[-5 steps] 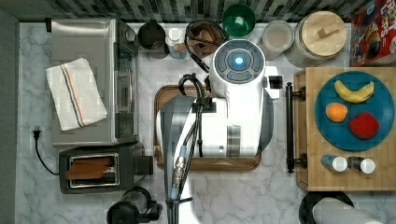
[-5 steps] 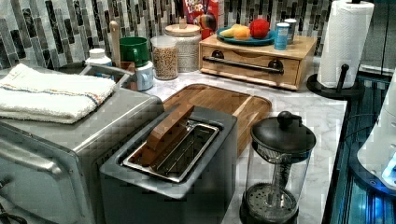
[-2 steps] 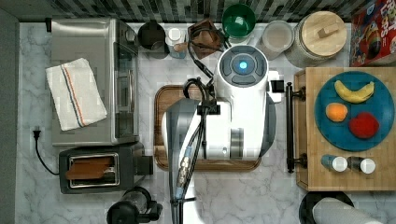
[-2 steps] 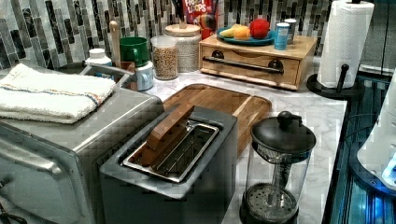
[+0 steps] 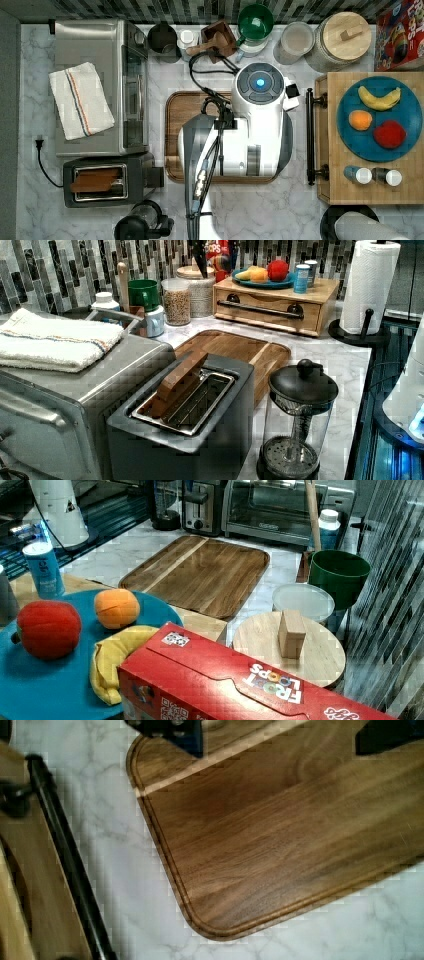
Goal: Open the drawer.
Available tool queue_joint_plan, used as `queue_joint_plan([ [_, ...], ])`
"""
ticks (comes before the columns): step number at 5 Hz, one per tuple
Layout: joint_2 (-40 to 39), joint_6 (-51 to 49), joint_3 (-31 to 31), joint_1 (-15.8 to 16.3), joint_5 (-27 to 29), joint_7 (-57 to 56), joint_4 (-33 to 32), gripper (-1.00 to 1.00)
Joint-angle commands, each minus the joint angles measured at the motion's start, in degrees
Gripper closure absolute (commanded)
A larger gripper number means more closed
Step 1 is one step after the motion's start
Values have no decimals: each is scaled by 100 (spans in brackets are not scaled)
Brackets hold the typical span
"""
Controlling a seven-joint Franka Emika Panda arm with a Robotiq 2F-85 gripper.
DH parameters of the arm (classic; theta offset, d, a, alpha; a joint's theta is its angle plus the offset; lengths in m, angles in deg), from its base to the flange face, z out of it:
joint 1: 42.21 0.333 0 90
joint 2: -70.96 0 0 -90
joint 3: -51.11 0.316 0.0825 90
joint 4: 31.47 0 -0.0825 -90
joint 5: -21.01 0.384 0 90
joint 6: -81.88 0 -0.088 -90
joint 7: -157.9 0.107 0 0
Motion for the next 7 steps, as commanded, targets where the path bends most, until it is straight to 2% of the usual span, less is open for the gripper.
queue_joint_plan([
  [1, 521, 258, -336, -215, -273, -1670, -498, -100],
  [3, 335, 775, -523, -403, -543, -2522, -596, -100],
  [5, 200, 1205, -546, -827, -568, -3310, -649, -100],
  [7, 80, 1669, -681, -928, -706, -3576, -766, -100],
])
